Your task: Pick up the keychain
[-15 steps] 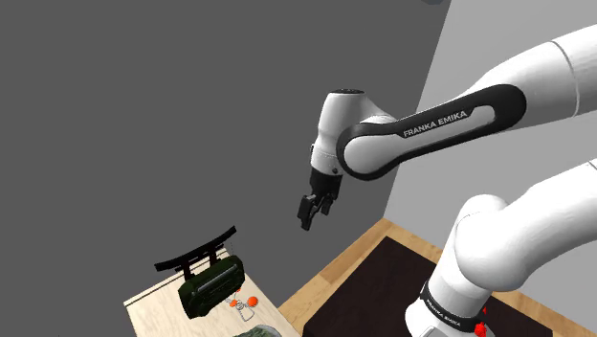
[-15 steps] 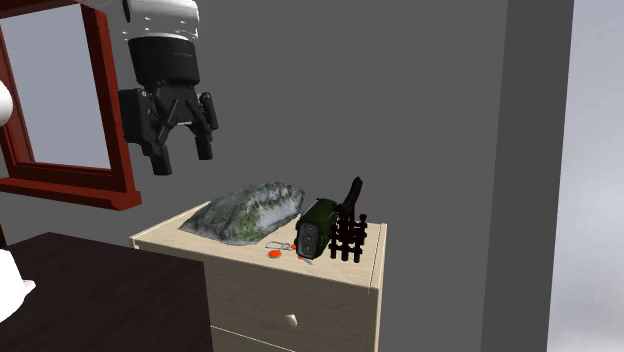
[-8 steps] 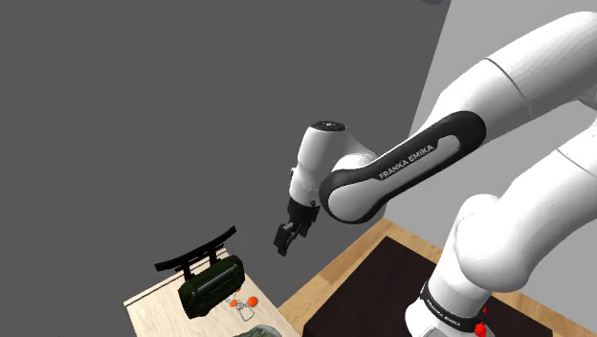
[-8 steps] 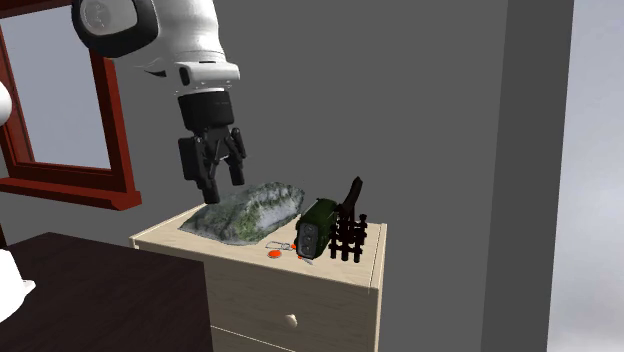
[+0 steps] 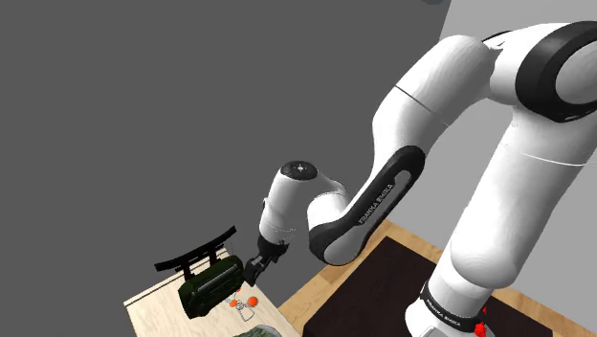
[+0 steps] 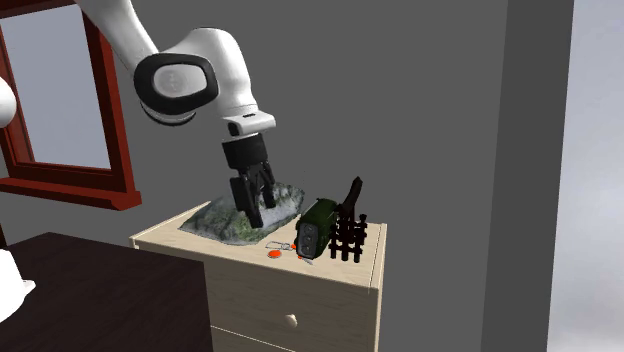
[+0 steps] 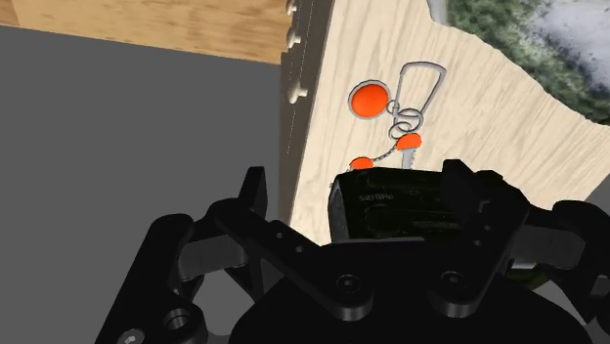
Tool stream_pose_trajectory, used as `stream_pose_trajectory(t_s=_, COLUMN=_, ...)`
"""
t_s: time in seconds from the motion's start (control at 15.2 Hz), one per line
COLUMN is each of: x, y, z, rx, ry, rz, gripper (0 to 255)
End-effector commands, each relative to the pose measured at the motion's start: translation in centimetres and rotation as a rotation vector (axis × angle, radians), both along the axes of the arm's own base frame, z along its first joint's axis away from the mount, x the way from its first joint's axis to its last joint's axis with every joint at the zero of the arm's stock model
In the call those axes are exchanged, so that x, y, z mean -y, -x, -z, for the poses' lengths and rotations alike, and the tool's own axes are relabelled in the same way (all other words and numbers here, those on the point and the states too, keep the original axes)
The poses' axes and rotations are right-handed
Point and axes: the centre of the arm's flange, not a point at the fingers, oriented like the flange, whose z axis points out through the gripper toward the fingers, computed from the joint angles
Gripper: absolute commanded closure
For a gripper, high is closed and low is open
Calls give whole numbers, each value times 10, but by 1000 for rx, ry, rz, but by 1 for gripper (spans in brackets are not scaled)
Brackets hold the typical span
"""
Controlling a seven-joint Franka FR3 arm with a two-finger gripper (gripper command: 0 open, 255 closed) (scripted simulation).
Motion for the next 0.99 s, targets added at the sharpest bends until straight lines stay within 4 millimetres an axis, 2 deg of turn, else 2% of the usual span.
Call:
stream_pose_trajectory(t_s=0.0, x=-21, y=-2, z=17, rx=28, ry=-4, rz=-20, gripper=0)
stream_pose_trajectory(t_s=0.26, x=-59, y=-11, z=51, rx=72, ry=-9, rz=-42, gripper=0)
stream_pose_trajectory(t_s=0.79, x=-61, y=-11, z=93, rx=74, ry=-10, rz=-43, gripper=0)
stream_pose_trajectory(t_s=0.92, x=-61, y=-11, z=93, rx=74, ry=-10, rz=-43, gripper=0)
